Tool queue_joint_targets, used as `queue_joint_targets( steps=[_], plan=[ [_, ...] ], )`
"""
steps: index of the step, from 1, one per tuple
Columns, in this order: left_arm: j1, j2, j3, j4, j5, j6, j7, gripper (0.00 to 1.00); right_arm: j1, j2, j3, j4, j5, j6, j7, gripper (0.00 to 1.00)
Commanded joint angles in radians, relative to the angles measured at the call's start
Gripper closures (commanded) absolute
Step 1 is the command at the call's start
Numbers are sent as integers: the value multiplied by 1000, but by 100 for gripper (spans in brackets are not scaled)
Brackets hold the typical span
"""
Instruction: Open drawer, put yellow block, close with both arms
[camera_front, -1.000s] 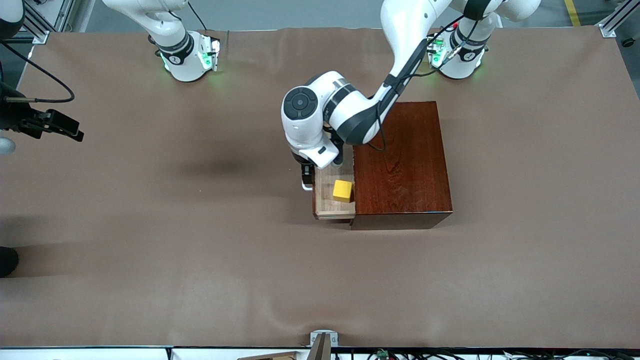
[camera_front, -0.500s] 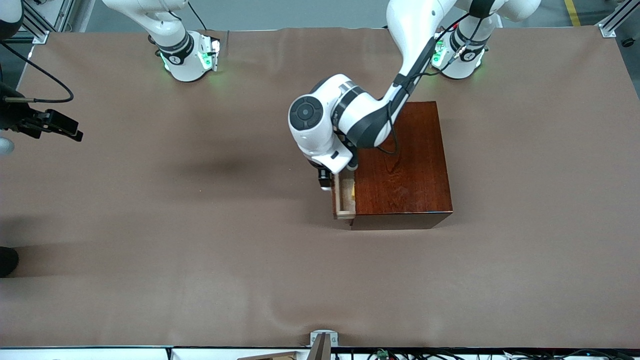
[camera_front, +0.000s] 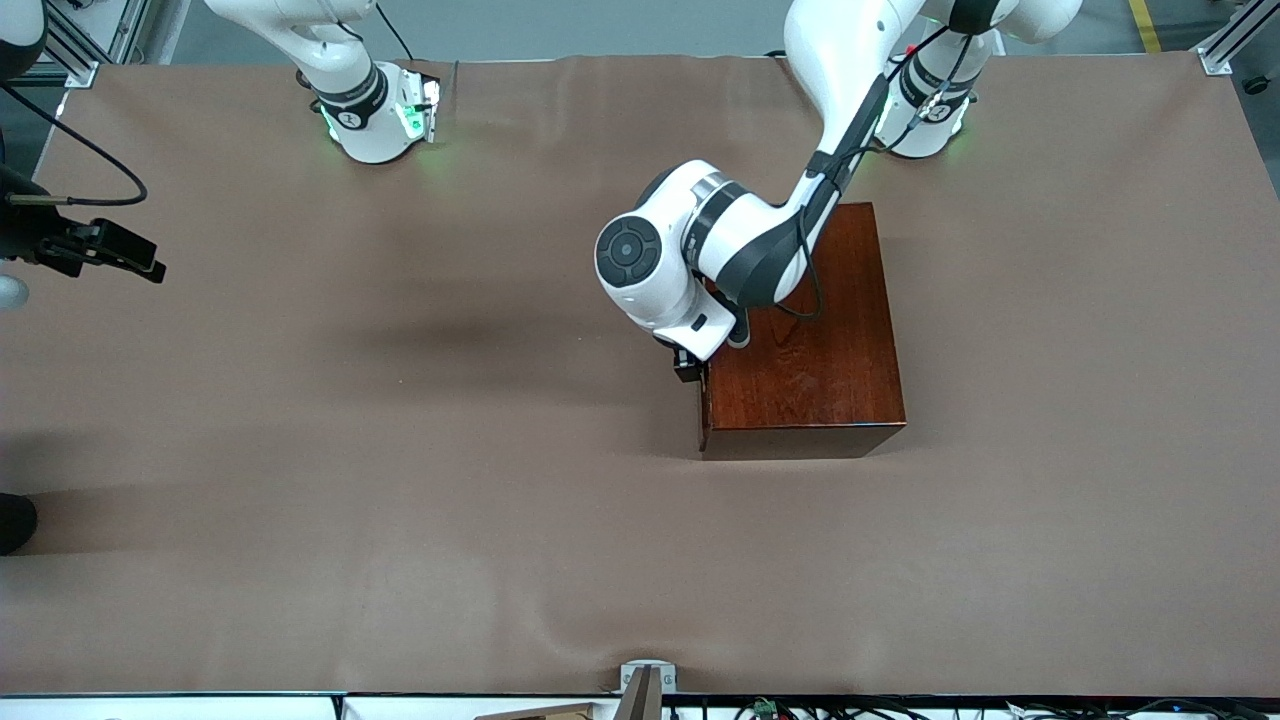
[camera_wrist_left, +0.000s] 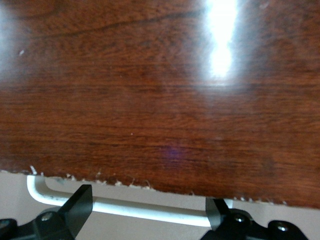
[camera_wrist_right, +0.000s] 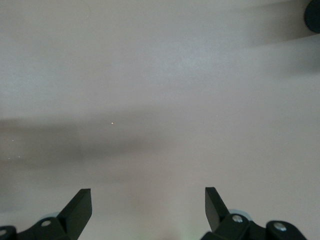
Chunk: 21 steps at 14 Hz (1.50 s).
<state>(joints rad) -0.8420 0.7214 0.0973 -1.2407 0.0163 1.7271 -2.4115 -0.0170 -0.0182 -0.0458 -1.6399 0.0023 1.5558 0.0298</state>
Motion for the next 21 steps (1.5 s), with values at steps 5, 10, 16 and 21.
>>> queue_joint_targets(
  steps=[5,10,16,21],
  plan=[
    [18,-266,64,-16,36,-52,139,0,-17,-6,11,-4,-16,3,-14,0],
    [193,-335,72,-25,17,-50,495,0,-15,-6,12,-12,-16,33,-48,0],
    [403,-499,65,-152,-16,-50,875,0,-17,-6,12,-18,-15,43,-76,0],
    [518,-654,67,-299,-62,-47,1294,0,-17,-6,12,-17,-15,35,-76,0]
  ],
)
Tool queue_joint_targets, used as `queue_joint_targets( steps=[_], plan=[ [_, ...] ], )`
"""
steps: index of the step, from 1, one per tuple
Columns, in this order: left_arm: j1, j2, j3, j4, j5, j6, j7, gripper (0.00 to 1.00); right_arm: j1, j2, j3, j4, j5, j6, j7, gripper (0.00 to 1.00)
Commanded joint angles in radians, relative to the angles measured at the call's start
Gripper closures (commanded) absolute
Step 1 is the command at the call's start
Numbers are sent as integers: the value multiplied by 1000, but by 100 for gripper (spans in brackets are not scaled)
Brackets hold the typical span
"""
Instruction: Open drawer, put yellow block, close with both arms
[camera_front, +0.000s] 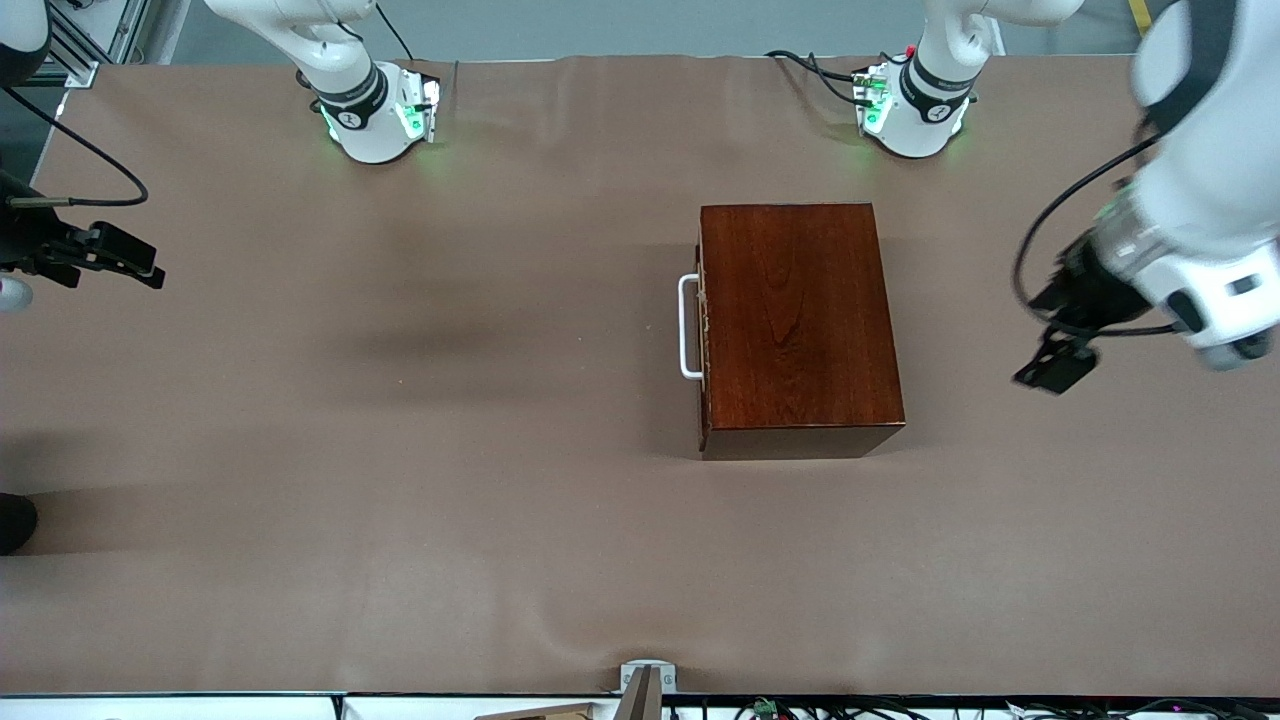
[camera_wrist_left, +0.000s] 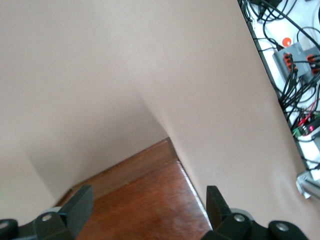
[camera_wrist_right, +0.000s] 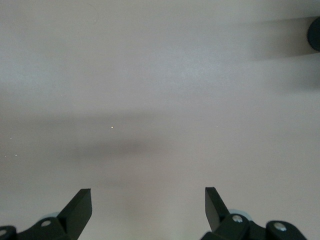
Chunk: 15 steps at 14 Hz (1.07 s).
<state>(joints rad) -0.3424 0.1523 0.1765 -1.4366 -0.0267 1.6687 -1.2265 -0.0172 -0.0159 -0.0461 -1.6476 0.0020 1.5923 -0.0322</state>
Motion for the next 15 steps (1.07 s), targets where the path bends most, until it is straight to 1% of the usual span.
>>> queue_joint_targets(
  steps=[1,3,5,6,8,10,11,13,15],
  plan=[
    [28,-121,-12,-146,-18,16,180,0,-17,-9,12,-9,-14,-2,-14,0],
    [58,-195,-11,-214,-18,17,380,0,-17,-9,12,-9,-14,-2,-14,0],
    [77,-226,-9,-220,-18,-1,549,0,-17,-9,12,-9,-14,-2,-12,0],
    [98,-224,-14,-203,-16,-39,641,0,-17,-9,12,-9,-14,-2,-12,0],
    [144,-218,-58,-157,-10,-76,815,0,-17,-9,12,-9,-14,-3,-14,0],
    [193,-215,-115,-151,1,-109,936,0,-17,-9,12,-9,-14,-3,-12,0],
    [212,-215,-139,-143,19,-125,984,0,-17,-9,12,-9,-14,-3,-12,0],
    [235,-215,-192,-121,100,-174,1135,0,-17,-9,12,-9,-14,-3,-12,0],
    [255,-215,-207,-105,99,-210,1218,0,-17,-9,11,-9,-14,-6,-12,0]
  ],
)
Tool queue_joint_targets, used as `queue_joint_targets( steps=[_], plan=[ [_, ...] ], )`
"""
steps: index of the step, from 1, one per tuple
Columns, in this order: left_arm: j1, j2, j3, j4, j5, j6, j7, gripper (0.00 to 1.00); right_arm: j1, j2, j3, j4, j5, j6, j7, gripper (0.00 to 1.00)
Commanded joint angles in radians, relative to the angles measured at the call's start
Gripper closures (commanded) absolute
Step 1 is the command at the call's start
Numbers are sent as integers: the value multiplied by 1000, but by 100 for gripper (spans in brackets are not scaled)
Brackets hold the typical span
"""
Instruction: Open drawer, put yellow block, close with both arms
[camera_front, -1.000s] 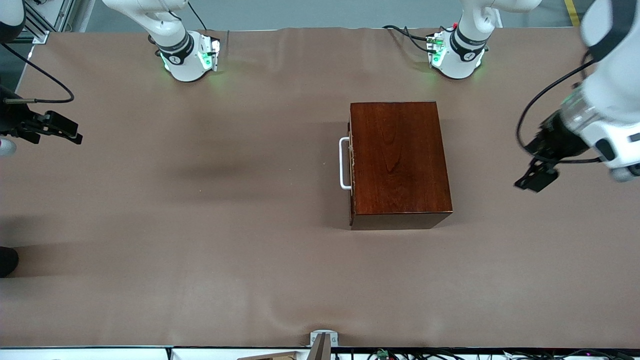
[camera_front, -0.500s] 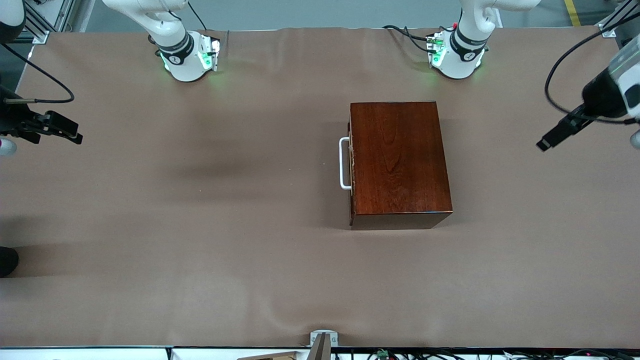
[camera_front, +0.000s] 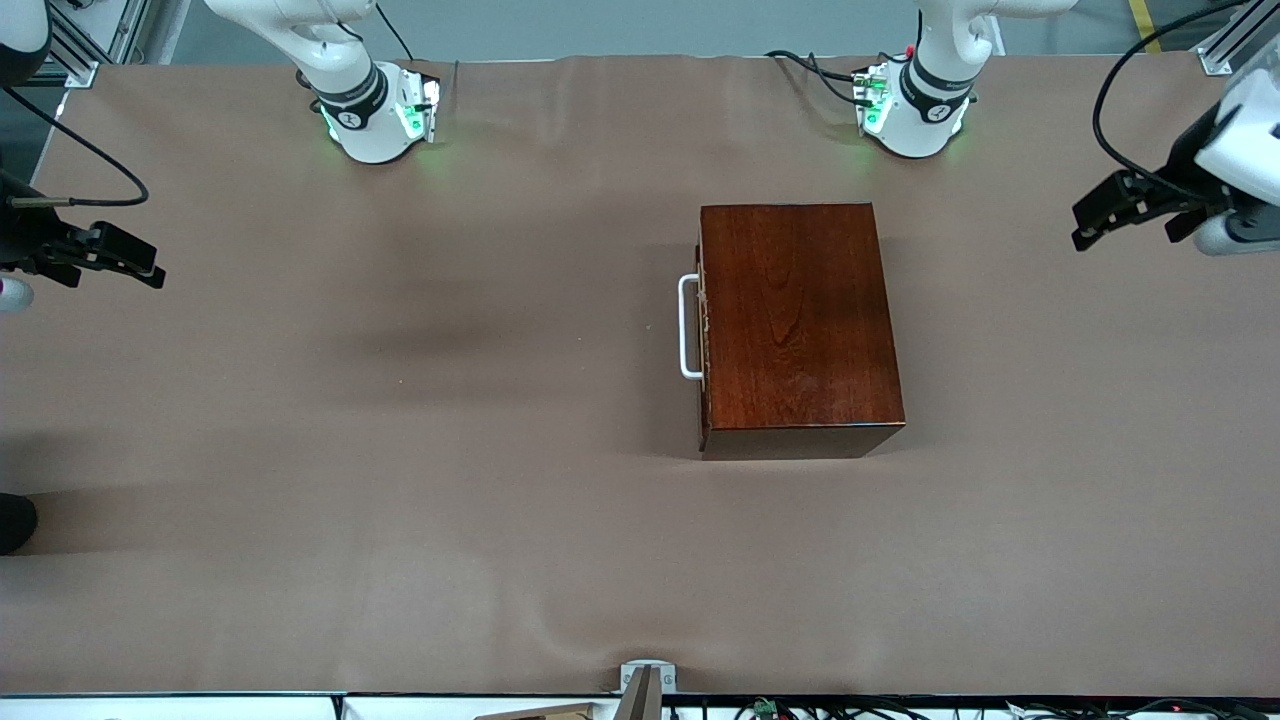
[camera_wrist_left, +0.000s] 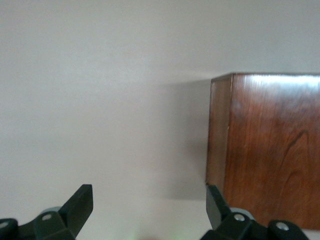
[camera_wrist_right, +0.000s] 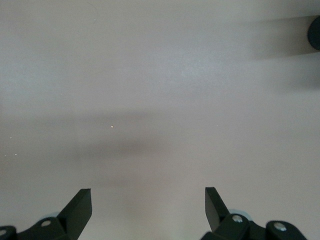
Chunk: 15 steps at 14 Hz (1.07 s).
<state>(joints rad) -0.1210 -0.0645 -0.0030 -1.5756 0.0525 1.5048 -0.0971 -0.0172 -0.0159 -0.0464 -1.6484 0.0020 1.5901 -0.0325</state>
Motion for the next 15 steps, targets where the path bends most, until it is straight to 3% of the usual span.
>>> queue_joint_targets(
  steps=[1,9,15],
  plan=[
    [37,-1,-29,32,17,-51,103,0,-17,-9,13,-7,-14,-5,-12,0],
    [83,-11,-46,34,-34,-104,123,0,-17,-9,11,-7,-13,-16,-14,0],
    [116,3,-101,39,-34,-95,119,0,-18,-9,11,-7,-11,-16,-14,0]
  ],
)
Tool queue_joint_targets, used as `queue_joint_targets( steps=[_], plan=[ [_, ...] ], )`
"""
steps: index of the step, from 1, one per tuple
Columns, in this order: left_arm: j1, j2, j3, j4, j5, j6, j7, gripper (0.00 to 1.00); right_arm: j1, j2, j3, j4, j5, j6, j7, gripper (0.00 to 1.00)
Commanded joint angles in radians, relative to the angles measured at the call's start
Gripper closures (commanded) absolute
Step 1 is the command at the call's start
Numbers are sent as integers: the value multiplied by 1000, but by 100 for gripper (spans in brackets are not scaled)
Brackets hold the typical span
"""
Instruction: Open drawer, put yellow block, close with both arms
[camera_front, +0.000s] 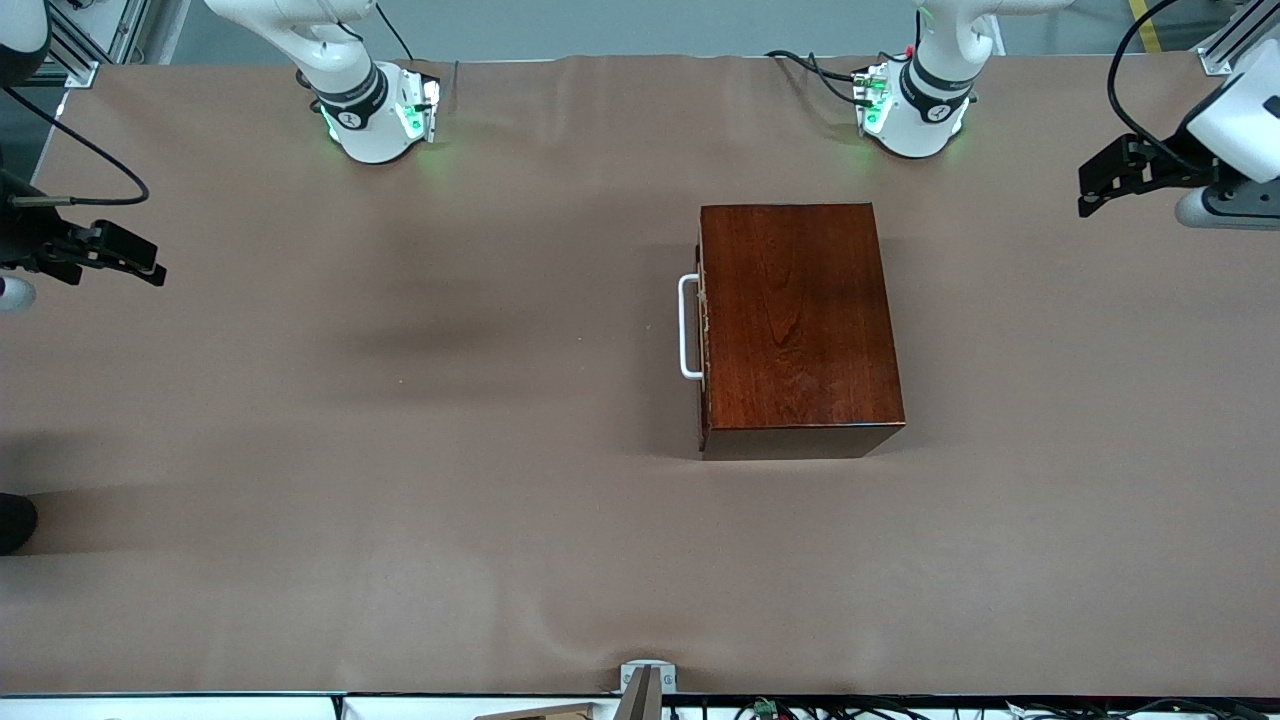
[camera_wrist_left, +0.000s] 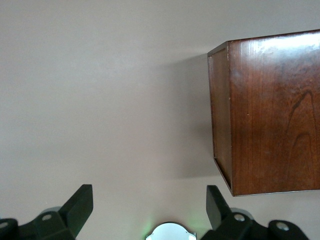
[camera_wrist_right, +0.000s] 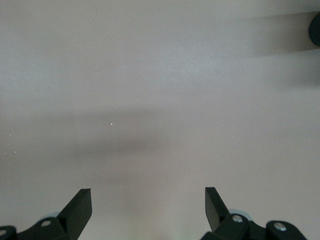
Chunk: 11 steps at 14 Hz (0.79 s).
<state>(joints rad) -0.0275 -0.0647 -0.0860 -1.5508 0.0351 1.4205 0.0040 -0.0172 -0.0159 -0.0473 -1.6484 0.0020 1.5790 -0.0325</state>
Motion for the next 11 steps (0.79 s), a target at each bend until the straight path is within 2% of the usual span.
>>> queue_joint_targets(
  steps=[1,11],
  plan=[
    [17,5,-18,14,-27,-6,11,0,-18,-9,12,-7,-13,-5,-14,0],
    [21,28,-15,14,-31,21,62,0,-18,-9,12,-8,-11,-5,-14,0]
  ],
)
